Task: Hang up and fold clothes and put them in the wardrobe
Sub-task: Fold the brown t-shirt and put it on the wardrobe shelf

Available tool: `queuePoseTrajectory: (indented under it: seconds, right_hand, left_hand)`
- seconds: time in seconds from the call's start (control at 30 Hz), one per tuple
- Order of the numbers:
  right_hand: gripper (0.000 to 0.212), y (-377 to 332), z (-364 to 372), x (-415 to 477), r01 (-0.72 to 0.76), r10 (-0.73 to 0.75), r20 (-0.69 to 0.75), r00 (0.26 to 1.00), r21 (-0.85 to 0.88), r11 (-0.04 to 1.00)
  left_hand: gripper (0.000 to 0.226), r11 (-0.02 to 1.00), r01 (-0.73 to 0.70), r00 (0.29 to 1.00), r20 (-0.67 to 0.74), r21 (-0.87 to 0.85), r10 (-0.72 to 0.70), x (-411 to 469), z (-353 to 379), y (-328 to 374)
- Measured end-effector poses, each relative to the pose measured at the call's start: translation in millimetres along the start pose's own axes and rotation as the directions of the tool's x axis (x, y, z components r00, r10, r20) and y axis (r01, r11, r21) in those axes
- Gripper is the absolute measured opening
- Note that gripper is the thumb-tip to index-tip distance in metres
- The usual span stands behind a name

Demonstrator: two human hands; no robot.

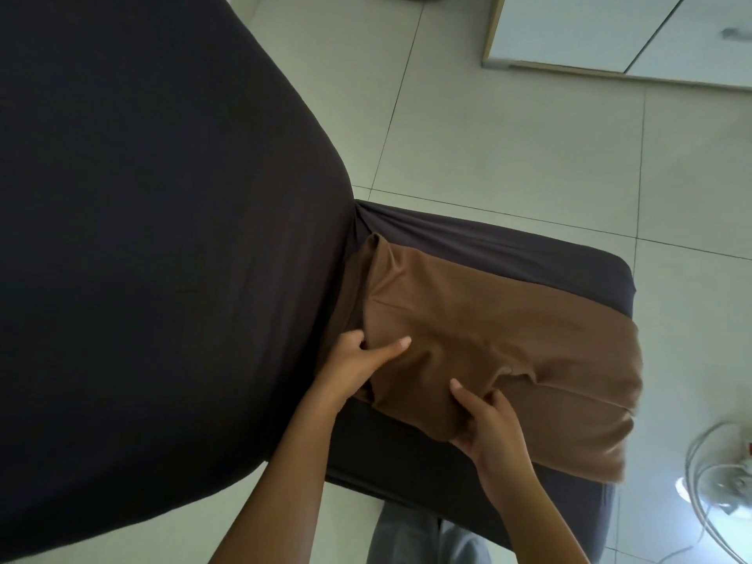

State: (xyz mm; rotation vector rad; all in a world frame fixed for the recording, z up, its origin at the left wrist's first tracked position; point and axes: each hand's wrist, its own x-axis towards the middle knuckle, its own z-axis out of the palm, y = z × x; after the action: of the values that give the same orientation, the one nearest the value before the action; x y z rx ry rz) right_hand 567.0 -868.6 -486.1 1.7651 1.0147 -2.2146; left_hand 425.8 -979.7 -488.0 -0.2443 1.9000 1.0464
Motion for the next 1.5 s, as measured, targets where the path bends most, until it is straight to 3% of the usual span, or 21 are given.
queuePoseTrajectory:
  seconds: [0.07,0.13,0.2,0.27,0.43,0.53,0.63,0.7,0.8,0.83,0.87,0.93,0.97,1.03,1.1,1.13,1.23,1.3,1.4,1.5]
  right_hand:
    - [0.037,8,-4,-2,0.034,-0.041,-0.042,0.998,-0.149,0.988]
    - [0.023,14,-7,-5,0.064,-0.082,-0.092,0.992,-0.179,0.982]
    - [0.013,20,-8,-9,0.063,-0.071,-0.098,0.993,-0.085,0.994]
    - [0.014,25,-10,-11,0.031,-0.032,-0.101,0.994,-0.012,0.999]
    - [0.019,25,-15,-19,0.025,-0.028,-0.229,0.973,-0.016,1.000]
    - [0.027,14,-19,-25,0.067,-0.045,-0.238,0.970,0.085,0.994]
    - [0.015,-10,-12,-30,0.087,-0.048,-0.133,0.990,0.302,0.949]
    - [0.014,-31,-6,-29,0.107,-0.088,-0.063,0.994,0.459,0.882]
    - [0.013,-60,0,-21,0.148,-0.197,0.022,0.980,0.581,0.801]
    - [0.015,-65,0,-17,0.173,-0.243,0.048,0.969,0.573,0.801]
    - [0.018,-67,-1,-12,0.221,-0.289,0.053,0.956,0.519,0.826]
    - [0.022,-63,-4,-4,0.413,-0.421,0.005,0.907,0.192,0.890]
    - [0.023,-59,-7,-1,0.510,-0.512,-0.022,0.859,-0.049,0.859]
    - [0.026,-50,-15,5,0.627,-0.691,0.037,0.722,-0.458,0.631]
    - [0.035,-43,-22,14,0.624,-0.749,0.191,0.634,-0.699,0.350]
    - [0.037,-40,-25,19,0.587,-0.732,0.244,0.636,-0.768,0.254]
    - [0.018,-40,-27,33,0.491,-0.697,0.267,0.665,-0.860,0.139]
    - [0.006,-47,-25,37,0.524,-0.704,0.213,0.678,-0.811,0.259]
    - [0.013,-63,-21,39,0.599,-0.713,0.059,0.699,-0.594,0.538]
    - [0.011,-74,-22,42,0.592,-0.708,0.008,0.706,-0.555,0.584]
  left_hand:
    - [0.020,0.996,-0.071,0.997,0.017,-0.047,0.072,-9,3,-10]
    - [0.008,0.983,-0.117,0.993,0.001,-0.145,0.118,-15,6,-19]
    - [0.013,0.973,-0.135,0.990,0.001,-0.189,0.138,-19,8,-28]
    - [0.011,0.986,-0.118,0.993,0.016,-0.116,0.121,-23,11,-36]
    - [0.020,0.993,-0.075,0.994,-0.082,-0.093,0.067,-28,12,-41]
    - [0.016,0.963,0.051,0.992,-0.098,-0.266,-0.079,-29,12,-31]
    - [0.010,0.824,0.160,0.966,-0.085,-0.544,-0.243,-25,14,-5]
    - [0.011,0.689,0.145,0.953,-0.087,-0.710,-0.290,-22,14,17]
    - [0.018,0.406,0.002,0.979,-0.080,-0.914,-0.185,-17,18,46]
    - [0.023,0.371,-0.071,0.980,-0.133,-0.926,-0.146,-13,20,50]
    - [0.028,0.413,-0.148,0.970,-0.213,-0.899,-0.118,-10,23,52]
    - [0.030,0.639,-0.308,0.917,-0.398,-0.705,0.003,-5,32,48]
    - [0.030,0.752,-0.372,0.881,-0.463,-0.545,0.099,-3,37,44]
    - [0.035,0.870,-0.470,0.807,-0.473,-0.153,0.353,-1,42,33]
    - [0.040,0.829,-0.535,0.762,-0.329,0.164,0.558,7,44,23]
    - [0.043,0.793,-0.545,0.759,-0.241,0.273,0.605,13,44,20]
    - [0.053,0.722,-0.411,0.825,-0.109,0.557,0.554,30,46,20]
    - [0.049,0.671,-0.311,0.828,-0.154,0.673,0.538,36,45,24]
    - [0.024,0.679,-0.257,0.795,-0.249,0.688,0.554,41,42,27]
    - [0.013,0.685,-0.288,0.794,-0.234,0.669,0.561,42,38,24]
